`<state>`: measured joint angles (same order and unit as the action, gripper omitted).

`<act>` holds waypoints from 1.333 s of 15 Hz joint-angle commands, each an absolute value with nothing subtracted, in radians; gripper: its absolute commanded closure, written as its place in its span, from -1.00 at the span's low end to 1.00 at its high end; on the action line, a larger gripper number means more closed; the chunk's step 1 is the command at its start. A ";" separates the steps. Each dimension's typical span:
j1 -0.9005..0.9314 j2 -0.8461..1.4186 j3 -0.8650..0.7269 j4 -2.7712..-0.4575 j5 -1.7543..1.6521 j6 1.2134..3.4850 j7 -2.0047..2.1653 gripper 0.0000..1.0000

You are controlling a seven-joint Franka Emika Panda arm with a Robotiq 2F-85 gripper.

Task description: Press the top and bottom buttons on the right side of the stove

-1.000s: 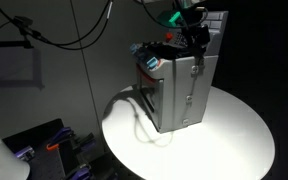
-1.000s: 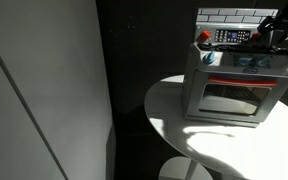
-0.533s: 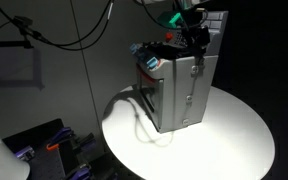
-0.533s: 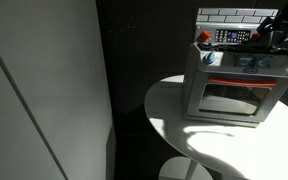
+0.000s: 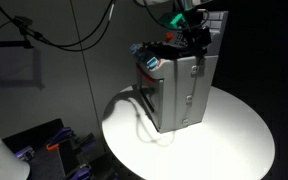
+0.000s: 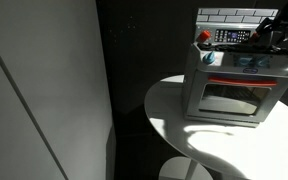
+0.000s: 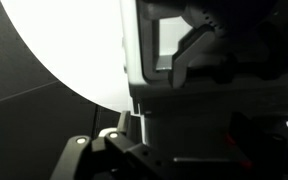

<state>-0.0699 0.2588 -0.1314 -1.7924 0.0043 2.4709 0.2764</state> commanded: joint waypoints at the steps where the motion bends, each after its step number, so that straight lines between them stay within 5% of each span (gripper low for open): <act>1: -0.066 0.284 -0.138 -1.755 -0.020 2.482 0.291 -1.00; 20: -0.070 0.251 -0.128 -1.768 -0.007 2.438 0.266 -1.00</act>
<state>-0.0684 0.2798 -0.1327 -1.7640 -0.0171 2.4663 0.2759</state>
